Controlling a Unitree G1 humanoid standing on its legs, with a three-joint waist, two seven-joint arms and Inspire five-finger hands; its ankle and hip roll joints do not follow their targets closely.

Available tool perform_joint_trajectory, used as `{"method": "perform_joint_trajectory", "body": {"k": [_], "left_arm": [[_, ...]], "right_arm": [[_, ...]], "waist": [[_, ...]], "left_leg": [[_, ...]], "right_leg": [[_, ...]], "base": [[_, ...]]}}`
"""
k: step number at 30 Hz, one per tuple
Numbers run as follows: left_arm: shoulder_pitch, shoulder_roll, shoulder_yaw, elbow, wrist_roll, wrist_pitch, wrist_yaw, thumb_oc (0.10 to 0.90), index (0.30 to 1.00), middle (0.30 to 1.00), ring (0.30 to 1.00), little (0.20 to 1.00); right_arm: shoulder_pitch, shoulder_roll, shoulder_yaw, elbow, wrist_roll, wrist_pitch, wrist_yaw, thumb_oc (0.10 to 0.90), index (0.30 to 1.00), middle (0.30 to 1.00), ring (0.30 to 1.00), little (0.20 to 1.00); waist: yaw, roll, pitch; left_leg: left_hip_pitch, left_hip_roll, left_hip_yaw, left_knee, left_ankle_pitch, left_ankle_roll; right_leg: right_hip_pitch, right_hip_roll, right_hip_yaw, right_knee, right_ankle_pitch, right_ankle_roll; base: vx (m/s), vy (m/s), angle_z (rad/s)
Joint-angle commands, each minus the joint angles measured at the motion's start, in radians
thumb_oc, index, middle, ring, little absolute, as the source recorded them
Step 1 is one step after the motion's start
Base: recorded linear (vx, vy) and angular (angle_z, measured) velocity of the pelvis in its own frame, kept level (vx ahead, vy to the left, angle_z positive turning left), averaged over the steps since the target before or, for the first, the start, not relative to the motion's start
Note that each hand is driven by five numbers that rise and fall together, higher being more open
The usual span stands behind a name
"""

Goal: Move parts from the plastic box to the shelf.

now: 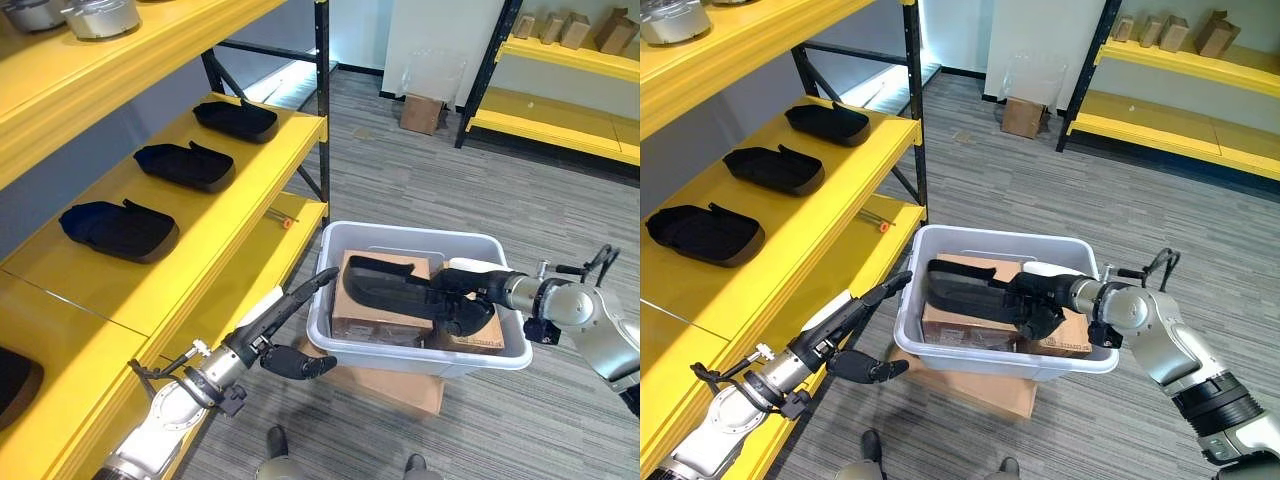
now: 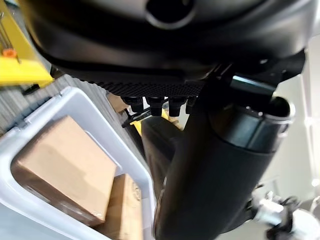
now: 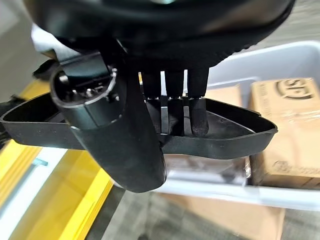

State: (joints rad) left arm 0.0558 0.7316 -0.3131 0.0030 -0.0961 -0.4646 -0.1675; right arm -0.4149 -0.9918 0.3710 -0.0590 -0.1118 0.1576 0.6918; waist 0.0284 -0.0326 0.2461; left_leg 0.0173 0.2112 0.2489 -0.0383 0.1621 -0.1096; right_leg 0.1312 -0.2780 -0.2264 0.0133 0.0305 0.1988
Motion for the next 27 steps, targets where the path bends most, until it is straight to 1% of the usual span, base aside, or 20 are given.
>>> {"method": "perform_joint_trajectory", "body": {"k": [1,2,3,5,6,7,8,9,10,11,12,13,15,16,18,19,22,23,26,27], "left_arm": [[-0.088,0.031,0.014,-0.050,0.168,-0.102,0.212,0.900,1.000,1.000,1.000,1.000],[-0.089,0.032,0.013,-0.048,0.195,-0.102,0.237,0.900,1.000,1.000,1.000,1.000],[-0.090,0.043,0.010,-0.039,0.219,-0.070,0.243,0.900,1.000,1.000,1.000,1.000],[-0.084,0.044,0.013,-0.039,0.199,-0.051,0.216,0.900,1.000,1.000,1.000,1.000],[-0.076,0.048,0.011,-0.042,0.215,-0.056,0.219,0.900,1.000,1.000,1.000,1.000],[-0.061,0.051,0.013,-0.042,0.237,-0.073,0.253,0.900,1.000,1.000,1.000,1.000],[-0.058,0.051,0.014,-0.044,0.243,-0.076,0.265,0.900,1.000,1.000,1.000,1.000],[-0.053,0.052,0.019,-0.047,0.261,-0.080,0.300,0.900,1.000,1.000,1.000,1.000],[-0.048,0.051,0.026,-0.050,0.310,-0.070,0.382,0.900,1.000,1.000,1.000,1.000],[-0.048,0.050,0.033,-0.049,0.341,-0.066,0.435,0.900,1.000,1.000,1.000,1.000],[-0.055,0.049,0.054,-0.054,0.382,-0.065,0.512,0.900,1.000,1.000,1.000,1.000],[-0.055,0.049,0.059,-0.057,0.400,-0.061,0.538,0.900,1.000,1.000,1.000,1.000],[-0.066,0.055,0.093,-0.064,0.458,-0.054,0.638,0.900,1.000,1.000,1.000,1.000],[-0.067,0.056,0.098,-0.067,0.471,-0.059,0.649,0.900,1.000,1.000,1.000,1.000],[-0.071,0.060,0.119,-0.065,0.534,-0.085,0.686,0.900,1.000,1.000,1.000,1.000],[-0.089,0.079,0.124,-0.072,0.612,-0.101,0.728,0.900,1.000,1.000,1.000,1.000],[-0.114,0.100,0.106,-0.066,0.682,-0.125,0.758,0.900,1.000,1.000,1.000,1.000],[-0.140,0.114,0.081,-0.064,0.683,-0.130,0.749,0.900,1.000,1.000,1.000,1.000],[-0.179,0.121,0.029,-0.050,0.687,-0.148,0.741,0.900,1.000,1.000,1.000,1.000],[-0.181,0.120,0.025,-0.050,0.685,-0.147,0.741,0.900,1.000,1.000,1.000,1.000]], "right_arm": [[-0.190,-0.048,0.037,-0.087,0.047,0.059,0.107,0.400,0.300,0.300,0.300,0.300],[-0.189,-0.046,0.040,-0.090,0.042,0.065,0.117,0.400,0.300,0.300,0.300,0.300],[-0.190,-0.045,0.068,-0.100,0.034,0.080,0.117,0.400,0.300,0.300,0.300,0.300],[-0.197,-0.051,0.086,-0.109,0.044,0.088,0.095,0.400,0.300,0.300,0.300,0.300],[-0.209,-0.050,0.096,-0.108,0.044,0.095,0.088,0.400,0.300,0.300,0.300,0.300],[-0.221,-0.041,0.101,-0.096,0.056,0.106,0.092,0.400,0.300,0.300,0.300,0.300],[-0.225,-0.039,0.104,-0.094,0.061,0.108,0.092,0.400,0.300,0.300,0.300,0.300],[-0.231,-0.039,0.110,-0.095,0.070,0.118,0.088,0.400,0.300,0.300,0.300,0.300],[-0.233,-0.032,0.116,-0.094,0.066,0.126,0.089,0.400,0.300,0.300,0.300,0.300],[-0.228,-0.028,0.113,-0.089,0.062,0.124,0.093,0.400,0.300,0.300,0.300,0.300],[-0.208,-0.020,0.104,-0.092,0.054,0.127,0.092,0.400,0.300,0.300,0.300,0.300],[-0.204,-0.018,0.102,-0.093,0.051,0.128,0.091,0.400,0.300,0.300,0.300,0.300],[-0.192,-0.015,0.089,-0.087,0.057,0.126,0.095,0.400,0.300,0.300,0.300,0.300],[-0.194,-0.015,0.088,-0.086,0.057,0.128,0.102,0.400,0.300,0.300,0.300,0.300],[-0.191,-0.015,0.087,-0.080,0.051,0.122,0.101,0.400,0.300,0.300,0.300,0.300],[-0.207,-0.022,0.098,-0.076,0.066,0.121,0.095,0.400,0.300,0.300,0.300,0.300],[-0.229,-0.028,0.115,-0.081,0.099,0.114,0.096,0.400,0.300,0.300,0.300,0.300],[-0.262,-0.034,0.140,-0.089,0.115,0.114,0.100,0.400,0.300,0.300,0.300,0.300],[-0.323,-0.019,0.186,-0.087,0.125,0.112,0.114,0.400,0.300,0.300,0.300,0.300],[-0.328,-0.017,0.190,-0.087,0.127,0.111,0.115,0.400,0.300,0.300,0.300,0.300]], "waist": [[0.028,-0.043,-0.087],[0.028,-0.043,-0.087],[0.034,-0.046,-0.086],[0.037,-0.047,-0.086],[0.041,-0.046,-0.086],[0.047,-0.045,-0.085],[0.047,-0.045,-0.085],[0.052,-0.045,-0.083],[0.053,-0.045,-0.080],[0.054,-0.046,-0.079],[0.057,-0.050,-0.078],[0.058,-0.051,-0.078],[0.063,-0.059,-0.079],[0.064,-0.060,-0.078],[0.066,-0.062,-0.079],[0.066,-0.066,-0.082],[0.062,-0.068,-0.086],[0.059,-0.069,-0.090],[0.055,-0.067,-0.095],[0.055,-0.066,-0.095]], "left_leg": [[0.108,0.128,-0.030,0.096,-0.191,-0.048],[0.108,0.129,-0.028,0.096,-0.190,-0.049],[0.108,0.134,-0.025,0.094,-0.184,-0.054],[0.107,0.138,-0.022,0.093,-0.181,-0.056],[0.105,0.139,-0.022,0.094,-0.180,-0.057],[0.102,0.140,-0.025,0.096,-0.179,-0.059],[0.101,0.140,-0.025,0.096,-0.179,-0.060],[0.099,0.141,-0.026,0.096,-0.176,-0.062],[0.098,0.143,-0.028,0.092,-0.172,-0.063],[0.098,0.143,-0.029,0.088,-0.169,-0.063],[0.097,0.144,-0.032,0.084,-0.167,-0.063],[0.097,0.145,-0.033,0.083,-0.166,-0.063],[0.094,0.145,-0.041,0.085,-0.167,-0.063],[0.093,0.145,-0.042,0.085,-0.167,-0.063],[0.095,0.146,-0.046,0.085,-0.166,-0.064],[0.098,0.146,-0.048,0.082,-0.166,-0.063],[0.103,0.145,-0.047,0.081,-0.166,-0.064],[0.106,0.143,-0.047,0.080,-0.168,-0.062],[0.113,0.139,-0.042,0.079,-0.171,-0.062],[0.114,0.139,-0.041,0.079,-0.171,-0.062]], "right_leg": [[-0.080,-0.098,-0.002,-0.007,0.063,0.051],[-0.079,-0.098,-0.004,-0.007,0.064,0.051],[-0.077,-0.101,-0.013,-0.008,0.064,0.052],[-0.074,-0.102,-0.018,-0.009,0.064,0.053],[-0.074,-0.103,-0.021,-0.008,0.063,0.054],[-0.074,-0.104,-0.024,-0.008,0.063,0.055],[-0.074,-0.104,-0.025,-0.008,0.063,0.055],[-0.075,-0.104,-0.028,-0.007,0.063,0.055],[-0.076,-0.103,-0.032,-0.004,0.061,0.055],[-0.075,-0.103,-0.033,-0.004,0.060,0.055],[-0.075,-0.102,-0.035,-0.003,0.059,0.054],[-0.075,-0.102,-0.035,-0.002,0.058,0.054],[-0.075,-0.099,-0.035,0.001,0.054,0.052],[-0.075,-0.099,-0.036,0.001,0.053,0.052],[-0.072,-0.097,-0.037,0.004,0.050,0.051],[-0.070,-0.096,-0.039,0.007,0.047,0.050],[-0.069,-0.093,-0.036,0.010,0.045,0.050],[-0.068,-0.091,-0.033,0.011,0.043,0.049],[-0.067,-0.090,-0.025,0.014,0.041,0.049],[-0.067,-0.090,-0.024,0.014,0.041,0.049]], "base": [[0.03,-0.009,-0.02],[0.04,-0.024,-0.02],[0.00,0.000,0.00],[0.03,-0.018,0.02],[0.03,-0.009,0.04],[0.02,-0.001,0.04],[0.00,0.000,0.00],[0.00,0.000,0.00],[0.00,0.000,0.00],[0.00,0.000,0.00],[0.00,0.000,0.00],[0.00,0.000,0.00],[-0.02,-0.023,0.06],[-0.01,-0.015,0.05],[0.00,0.000,0.00],[0.00,0.000,0.00],[0.00,0.000,0.00],[0.03,0.017,0.00],[0.01,0.008,0.00],[0.00,0.000,0.00]]}}
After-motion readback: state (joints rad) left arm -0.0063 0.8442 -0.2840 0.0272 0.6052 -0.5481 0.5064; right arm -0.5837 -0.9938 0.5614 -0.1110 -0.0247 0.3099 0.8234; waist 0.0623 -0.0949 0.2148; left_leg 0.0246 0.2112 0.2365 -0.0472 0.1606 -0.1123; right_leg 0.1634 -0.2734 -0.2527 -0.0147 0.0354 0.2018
